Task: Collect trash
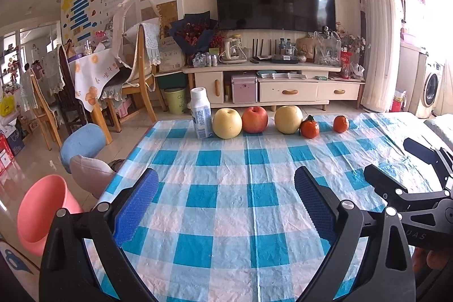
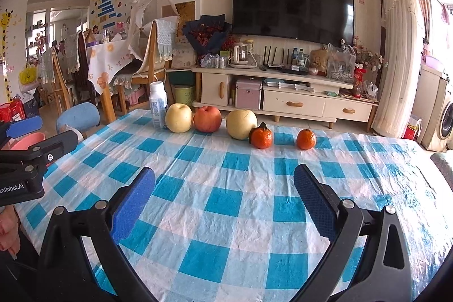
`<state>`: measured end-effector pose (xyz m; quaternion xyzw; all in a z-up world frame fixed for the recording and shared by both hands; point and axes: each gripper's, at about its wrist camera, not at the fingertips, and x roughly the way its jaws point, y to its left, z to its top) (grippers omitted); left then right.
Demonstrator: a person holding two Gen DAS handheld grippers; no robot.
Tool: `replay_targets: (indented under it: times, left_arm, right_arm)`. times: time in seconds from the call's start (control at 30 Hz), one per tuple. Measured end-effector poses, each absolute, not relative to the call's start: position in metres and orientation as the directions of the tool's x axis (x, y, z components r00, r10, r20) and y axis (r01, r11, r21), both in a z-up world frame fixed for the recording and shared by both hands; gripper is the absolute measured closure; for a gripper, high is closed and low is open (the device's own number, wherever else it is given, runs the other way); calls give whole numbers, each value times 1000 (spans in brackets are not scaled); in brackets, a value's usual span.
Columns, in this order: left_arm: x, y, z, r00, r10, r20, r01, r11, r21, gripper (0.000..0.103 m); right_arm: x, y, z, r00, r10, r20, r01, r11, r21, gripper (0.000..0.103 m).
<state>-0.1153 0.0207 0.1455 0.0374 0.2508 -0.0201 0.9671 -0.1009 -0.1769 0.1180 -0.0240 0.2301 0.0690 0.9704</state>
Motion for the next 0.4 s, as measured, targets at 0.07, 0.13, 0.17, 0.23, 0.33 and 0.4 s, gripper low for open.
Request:
replay_targets:
  times: [0.07, 0.13, 0.17, 0.23, 0.33, 0.4]
  left_arm:
    - [-107, 21, 140, 868, -16, -496, 57, 996, 68, 7]
    - [-92, 20, 128, 852, 4, -523, 54, 994, 96, 7]
    - [-82, 21, 120, 841, 7, -540, 54, 994, 97, 7]
    - [-64, 22, 103, 815, 15, -580, 45, 995, 88, 7]
    - [-36, 19, 72, 754, 2, -657, 60, 996, 72, 7]
    - [-20, 16, 52, 715, -3, -700, 68, 996, 65, 7]
  right_arm:
    - [-96, -176, 113, 871, 133, -473, -155, 988, -9, 4]
    - [-89, -178, 106, 855, 140, -500, -156, 988, 9, 4]
    - [-85, -179, 103, 844, 145, -517, -156, 987, 22, 4]
    - [-75, -182, 92, 813, 155, -561, -150, 987, 55, 4]
    - [-58, -183, 70, 759, 138, -636, -128, 990, 62, 4]
    - [-46, -181, 54, 721, 106, -684, -112, 993, 36, 4]
